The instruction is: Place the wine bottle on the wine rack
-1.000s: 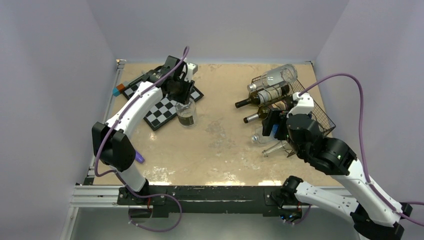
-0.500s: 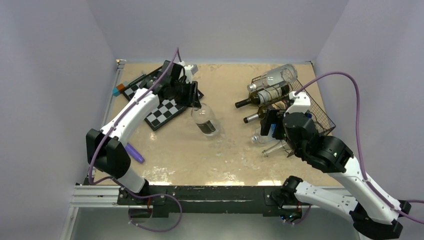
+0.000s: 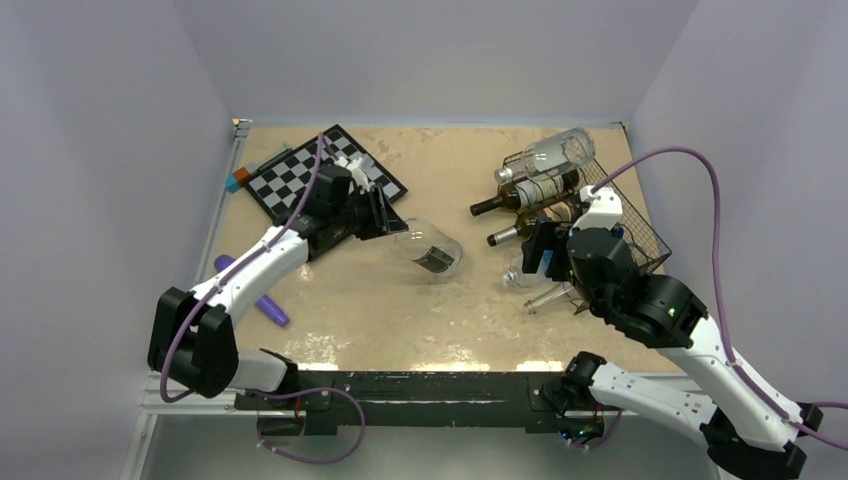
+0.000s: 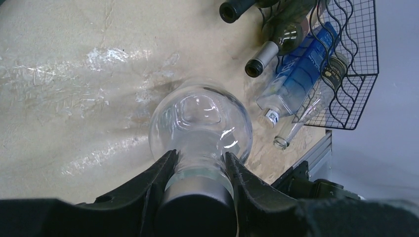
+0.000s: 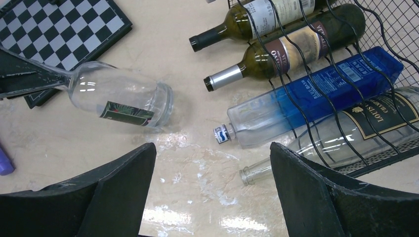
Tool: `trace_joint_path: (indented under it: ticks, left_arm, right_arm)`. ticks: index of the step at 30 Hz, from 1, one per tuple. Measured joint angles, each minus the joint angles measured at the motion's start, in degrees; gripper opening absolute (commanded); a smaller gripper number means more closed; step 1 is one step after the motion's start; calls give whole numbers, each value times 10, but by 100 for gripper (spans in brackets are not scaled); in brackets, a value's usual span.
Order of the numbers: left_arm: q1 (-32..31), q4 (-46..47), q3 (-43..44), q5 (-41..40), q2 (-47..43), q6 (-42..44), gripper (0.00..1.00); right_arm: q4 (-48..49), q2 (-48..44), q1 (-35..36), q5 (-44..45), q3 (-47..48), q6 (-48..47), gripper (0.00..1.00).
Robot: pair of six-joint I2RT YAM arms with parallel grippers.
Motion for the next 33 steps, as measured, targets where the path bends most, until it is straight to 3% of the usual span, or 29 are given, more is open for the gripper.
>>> trace_joint_path:
  ticks: [11, 19, 33]
  left_arm:
    - [-27, 106, -159, -93, -144, -22, 0]
    - [-168, 141, -204, -241, -199, 57, 0]
    - [-280, 209, -263, -348, -217, 119, 0]
  right_arm:
    - [0, 0, 0, -13, -3, 10, 89]
    - [5, 16, 0, -21, -16, 18, 89]
    - [10, 39, 0, -47, -31, 21, 92]
